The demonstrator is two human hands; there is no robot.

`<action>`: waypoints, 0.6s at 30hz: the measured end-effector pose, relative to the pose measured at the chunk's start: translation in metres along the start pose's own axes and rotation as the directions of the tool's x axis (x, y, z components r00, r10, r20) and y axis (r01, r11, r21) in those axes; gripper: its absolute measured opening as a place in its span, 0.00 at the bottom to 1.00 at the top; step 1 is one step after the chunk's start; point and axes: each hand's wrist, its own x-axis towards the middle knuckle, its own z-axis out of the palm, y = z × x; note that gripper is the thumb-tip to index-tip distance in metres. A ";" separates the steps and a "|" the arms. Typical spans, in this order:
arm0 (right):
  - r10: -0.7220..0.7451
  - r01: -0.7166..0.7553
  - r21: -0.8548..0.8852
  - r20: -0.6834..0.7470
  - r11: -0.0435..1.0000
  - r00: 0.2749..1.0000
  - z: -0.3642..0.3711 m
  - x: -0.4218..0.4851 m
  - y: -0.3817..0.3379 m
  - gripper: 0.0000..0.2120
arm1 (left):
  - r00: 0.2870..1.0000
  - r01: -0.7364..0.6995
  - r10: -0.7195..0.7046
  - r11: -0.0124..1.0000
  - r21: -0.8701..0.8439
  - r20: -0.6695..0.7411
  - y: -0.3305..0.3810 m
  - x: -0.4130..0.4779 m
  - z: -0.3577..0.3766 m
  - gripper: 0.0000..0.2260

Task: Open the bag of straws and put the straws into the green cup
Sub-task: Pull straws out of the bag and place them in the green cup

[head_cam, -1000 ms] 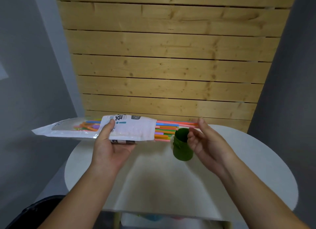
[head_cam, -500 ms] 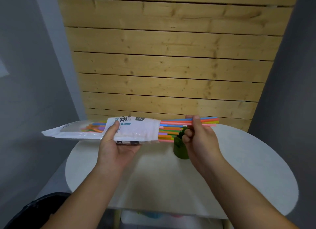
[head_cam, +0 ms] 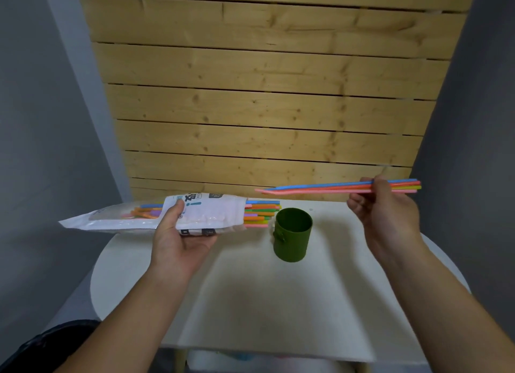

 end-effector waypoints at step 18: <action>-0.066 0.182 -0.584 0.214 0.791 0.975 0.007 0.032 0.021 0.15 | 0.997 0.069 -0.072 0.990 0.126 0.023 -0.029 0.006 0.002 0.17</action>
